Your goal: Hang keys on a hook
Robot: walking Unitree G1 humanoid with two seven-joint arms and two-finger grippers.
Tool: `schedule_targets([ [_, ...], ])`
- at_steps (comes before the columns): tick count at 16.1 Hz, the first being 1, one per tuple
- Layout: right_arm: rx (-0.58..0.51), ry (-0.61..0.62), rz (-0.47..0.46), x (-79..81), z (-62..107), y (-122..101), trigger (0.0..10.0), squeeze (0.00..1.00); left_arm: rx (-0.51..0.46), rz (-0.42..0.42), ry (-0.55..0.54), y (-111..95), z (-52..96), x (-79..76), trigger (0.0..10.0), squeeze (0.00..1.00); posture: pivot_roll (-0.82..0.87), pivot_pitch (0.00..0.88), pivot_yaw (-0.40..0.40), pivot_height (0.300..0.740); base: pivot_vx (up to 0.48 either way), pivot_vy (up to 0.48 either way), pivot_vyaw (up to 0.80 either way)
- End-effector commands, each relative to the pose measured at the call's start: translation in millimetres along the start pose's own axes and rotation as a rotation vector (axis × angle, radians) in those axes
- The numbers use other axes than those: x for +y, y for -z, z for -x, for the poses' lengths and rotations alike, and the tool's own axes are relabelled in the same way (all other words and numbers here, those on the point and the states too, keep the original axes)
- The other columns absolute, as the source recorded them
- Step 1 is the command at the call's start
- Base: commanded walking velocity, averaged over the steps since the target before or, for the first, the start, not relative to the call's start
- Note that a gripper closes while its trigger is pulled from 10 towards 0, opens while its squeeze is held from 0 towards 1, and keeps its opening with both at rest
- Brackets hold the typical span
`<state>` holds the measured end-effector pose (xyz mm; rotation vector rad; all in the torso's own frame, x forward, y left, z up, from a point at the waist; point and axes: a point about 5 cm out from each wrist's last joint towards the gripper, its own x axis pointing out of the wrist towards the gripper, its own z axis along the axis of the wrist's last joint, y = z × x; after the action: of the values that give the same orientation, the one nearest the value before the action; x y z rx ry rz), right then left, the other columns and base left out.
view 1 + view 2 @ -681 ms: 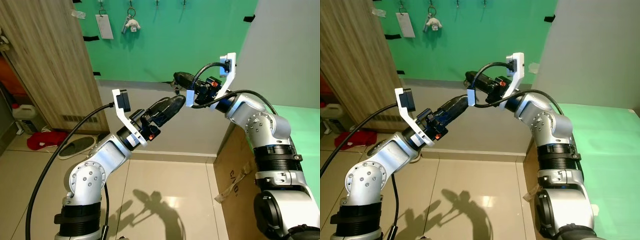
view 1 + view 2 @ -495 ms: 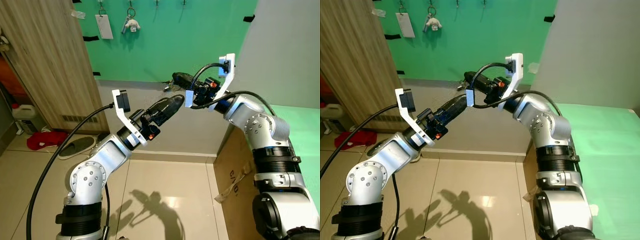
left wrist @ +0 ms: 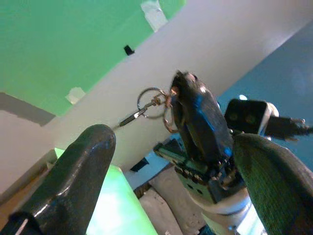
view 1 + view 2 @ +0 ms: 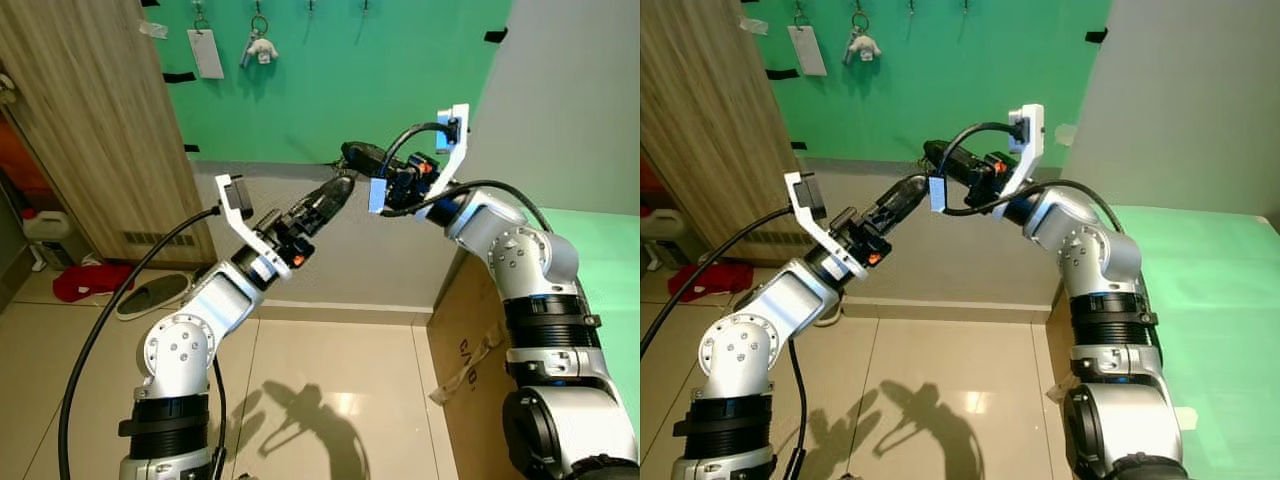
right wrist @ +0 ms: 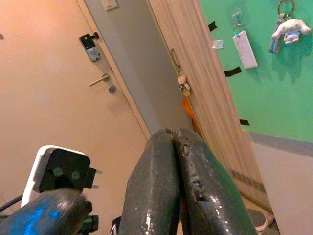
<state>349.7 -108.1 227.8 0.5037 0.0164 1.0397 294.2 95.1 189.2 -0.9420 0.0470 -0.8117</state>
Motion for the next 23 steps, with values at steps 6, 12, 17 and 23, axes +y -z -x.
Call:
schedule_targets([
  [6, -0.019, -0.025, -0.015, 6.6, -1.2, -1.8, 0.0, 0.0, -0.046, 0.01, -0.003, -9.7, -8.0, -1.1, 10.0, 0.0, 0.02, 0.0, 0.041, 0.74, 0.0, 0.0, 0.0],
  [12, -0.014, -0.047, -0.028, 12.2, -7.4, 1.1, 0.0, 0.0, -0.043, 0.03, 0.002, -6.9, -10.7, -0.6, 10.0, 0.0, 0.01, 0.0, 0.051, 0.74, 0.0, 0.0, 0.0],
  [17, -0.01, -0.049, -0.035, 13.2, -7.8, 3.3, 0.0, 0.0, -0.051, 0.033, 0.001, -7.7, -11.1, -0.1, 0.1, 0.0, 0.01, 0.0, 0.045, 0.74, 0.0, 0.0, 0.0],
  [23, -0.017, -0.047, -0.045, 12.6, -8.1, 1.5, 0.0, 0.0, -0.07, 0.038, -0.009, -10.5, -9.1, 3.3, 0.0, 0.0, 0.01, 0.0, 0.042, 0.74, 0.0, 0.0, 0.0],
])
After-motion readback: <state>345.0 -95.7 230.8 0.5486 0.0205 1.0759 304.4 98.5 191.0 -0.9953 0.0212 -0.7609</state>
